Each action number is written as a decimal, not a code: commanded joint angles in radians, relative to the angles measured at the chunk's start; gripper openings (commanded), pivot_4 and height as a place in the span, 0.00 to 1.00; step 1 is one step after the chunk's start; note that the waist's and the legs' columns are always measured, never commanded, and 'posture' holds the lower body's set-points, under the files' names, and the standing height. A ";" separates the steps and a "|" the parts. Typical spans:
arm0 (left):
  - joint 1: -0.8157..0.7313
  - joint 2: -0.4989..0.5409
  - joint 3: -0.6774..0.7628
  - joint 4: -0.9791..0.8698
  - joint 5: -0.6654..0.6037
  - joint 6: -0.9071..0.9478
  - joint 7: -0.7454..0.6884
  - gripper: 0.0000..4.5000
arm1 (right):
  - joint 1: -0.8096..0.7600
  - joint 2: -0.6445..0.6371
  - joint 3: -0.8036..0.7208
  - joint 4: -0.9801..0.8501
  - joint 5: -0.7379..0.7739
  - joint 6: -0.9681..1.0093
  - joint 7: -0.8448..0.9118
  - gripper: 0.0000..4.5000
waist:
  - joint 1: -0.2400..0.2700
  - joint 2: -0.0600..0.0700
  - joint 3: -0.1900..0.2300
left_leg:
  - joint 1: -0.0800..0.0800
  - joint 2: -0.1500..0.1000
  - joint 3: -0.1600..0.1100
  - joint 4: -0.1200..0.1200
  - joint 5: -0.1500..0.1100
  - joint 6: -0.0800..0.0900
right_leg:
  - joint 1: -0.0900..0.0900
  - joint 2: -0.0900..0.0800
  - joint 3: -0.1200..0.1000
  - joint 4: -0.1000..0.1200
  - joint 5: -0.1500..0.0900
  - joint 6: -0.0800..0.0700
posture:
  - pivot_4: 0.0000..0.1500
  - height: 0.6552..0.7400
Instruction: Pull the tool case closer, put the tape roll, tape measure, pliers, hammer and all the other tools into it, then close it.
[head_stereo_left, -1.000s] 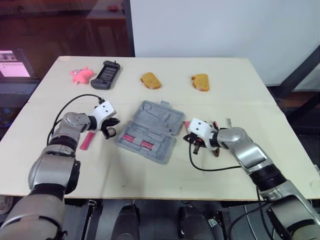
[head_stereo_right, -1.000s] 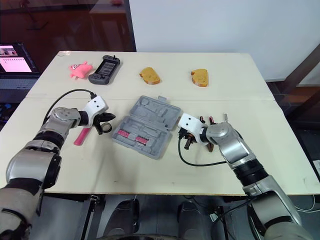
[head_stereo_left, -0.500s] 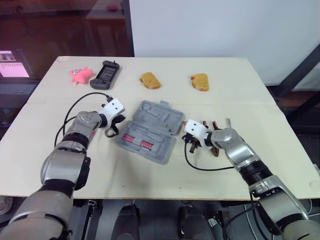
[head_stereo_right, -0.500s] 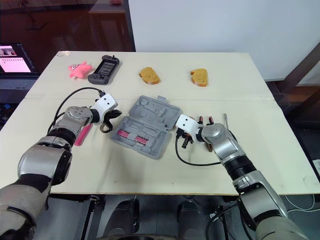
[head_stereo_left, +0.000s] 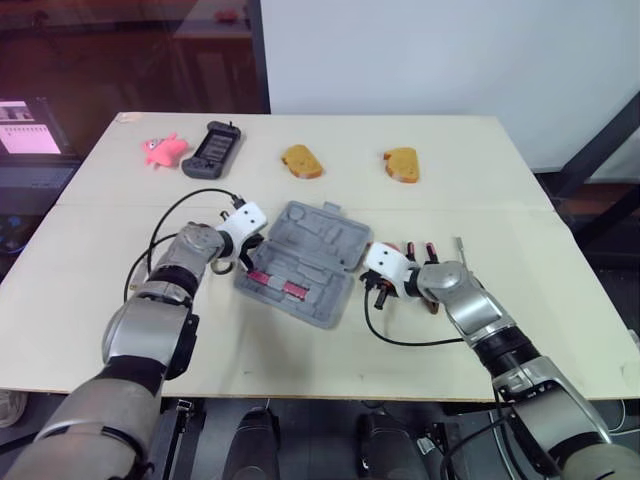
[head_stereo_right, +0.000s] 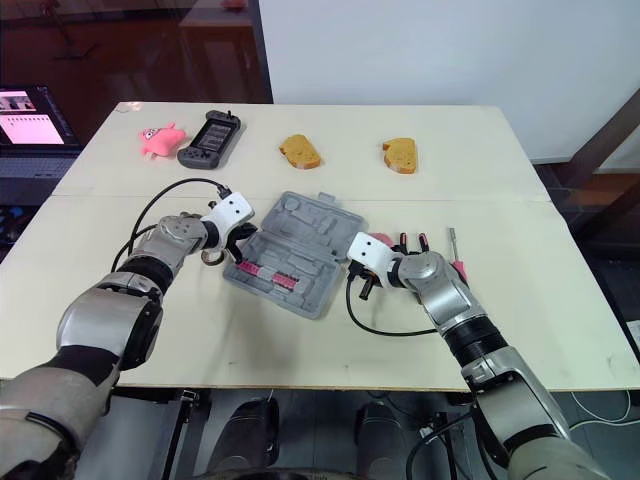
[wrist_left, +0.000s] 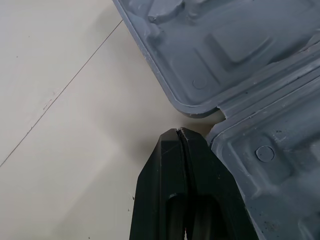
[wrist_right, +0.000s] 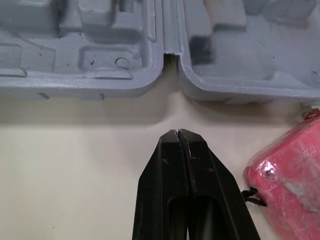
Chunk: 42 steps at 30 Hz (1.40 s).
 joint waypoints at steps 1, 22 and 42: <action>-0.012 -0.024 0.005 -0.003 0.003 -0.011 -0.100 0.00 | 0.003 0.009 -0.004 -0.024 -0.018 -0.017 -0.006 0.01 | 0.001 0.000 0.000 | 0.000 0.000 0.000 0.000 0.000 0.000 | 0.000 0.000 0.000 0.000 0.000 0.000 | 1.00 0.77; 0.083 0.029 0.023 -0.034 -0.032 -0.032 -0.470 0.00 | -0.054 0.077 0.045 0.016 -0.064 -0.077 0.093 0.01 | -0.016 0.000 0.000 | 0.004 0.000 0.000 -0.002 -0.002 0.004 | 0.002 0.000 0.000 0.000 0.000 0.000 | 1.00 0.77; 0.298 0.075 0.028 -0.168 -0.125 -0.067 -0.578 0.00 | 0.030 0.087 0.042 -0.091 -0.033 -0.052 0.173 0.01 | -0.029 0.002 -0.002 | 0.012 0.000 0.000 -0.004 -0.003 0.004 | 0.009 0.000 0.000 -0.001 0.000 0.000 | 1.00 0.77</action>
